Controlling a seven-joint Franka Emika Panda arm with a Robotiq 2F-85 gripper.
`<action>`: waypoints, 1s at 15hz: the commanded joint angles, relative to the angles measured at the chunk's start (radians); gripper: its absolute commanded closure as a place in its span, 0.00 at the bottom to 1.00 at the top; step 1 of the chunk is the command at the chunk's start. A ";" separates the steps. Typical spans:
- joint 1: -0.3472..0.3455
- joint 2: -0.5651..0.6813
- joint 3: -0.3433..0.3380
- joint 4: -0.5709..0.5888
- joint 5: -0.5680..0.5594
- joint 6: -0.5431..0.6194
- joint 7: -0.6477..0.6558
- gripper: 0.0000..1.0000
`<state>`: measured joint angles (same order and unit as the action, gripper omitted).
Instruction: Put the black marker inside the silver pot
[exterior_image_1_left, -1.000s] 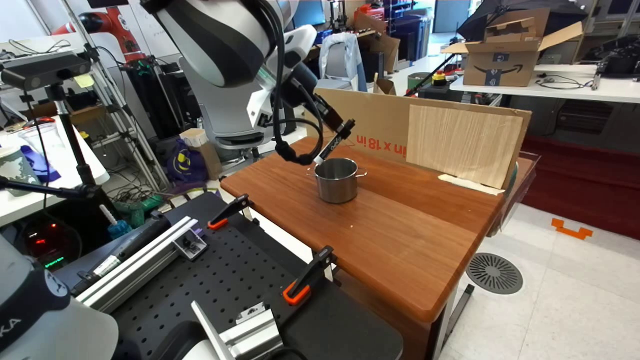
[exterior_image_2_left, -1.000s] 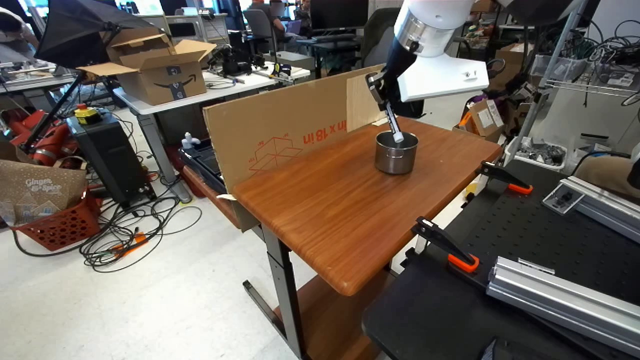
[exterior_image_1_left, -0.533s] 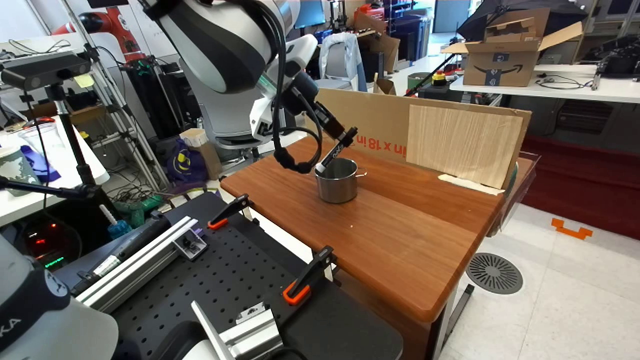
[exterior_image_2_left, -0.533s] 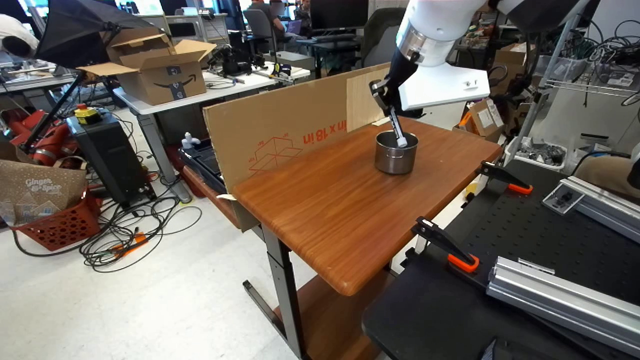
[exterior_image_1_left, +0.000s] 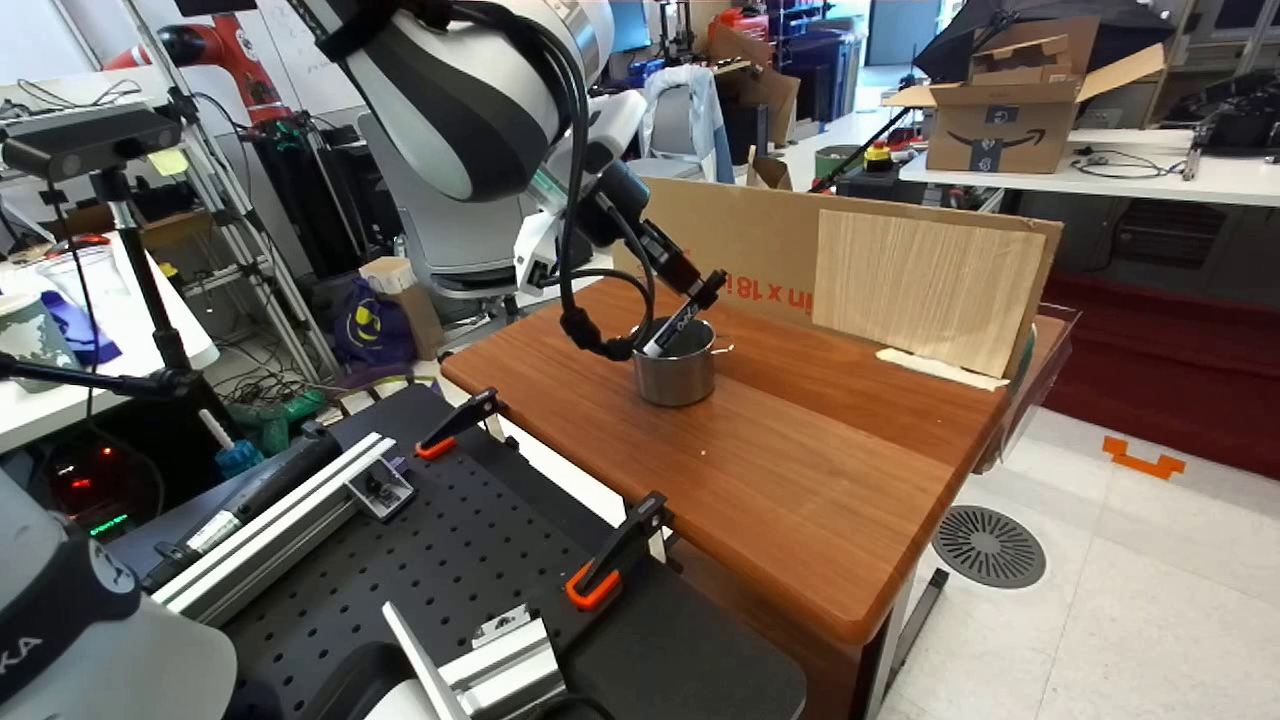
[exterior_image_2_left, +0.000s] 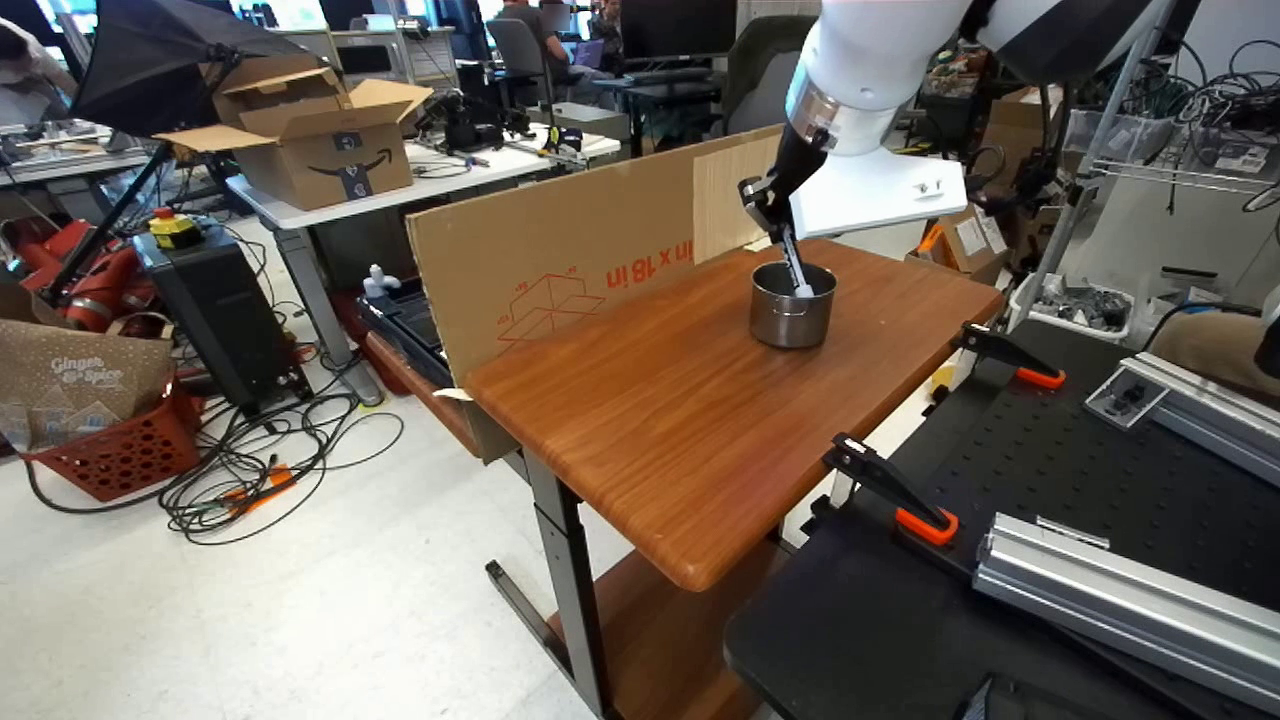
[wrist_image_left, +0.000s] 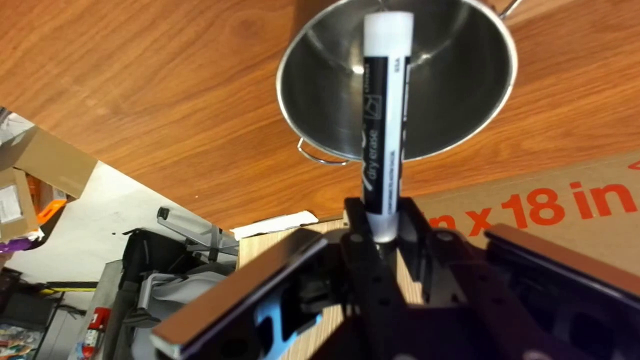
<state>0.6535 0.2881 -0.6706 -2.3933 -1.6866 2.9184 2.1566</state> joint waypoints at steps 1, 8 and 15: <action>-0.006 0.051 0.006 0.031 -0.012 0.002 0.033 0.95; -0.004 0.094 0.004 0.043 -0.003 0.004 0.029 0.42; -0.001 0.092 0.004 0.048 -0.004 0.002 0.029 0.00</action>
<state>0.6537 0.3714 -0.6698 -2.3558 -1.6854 2.9185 2.1660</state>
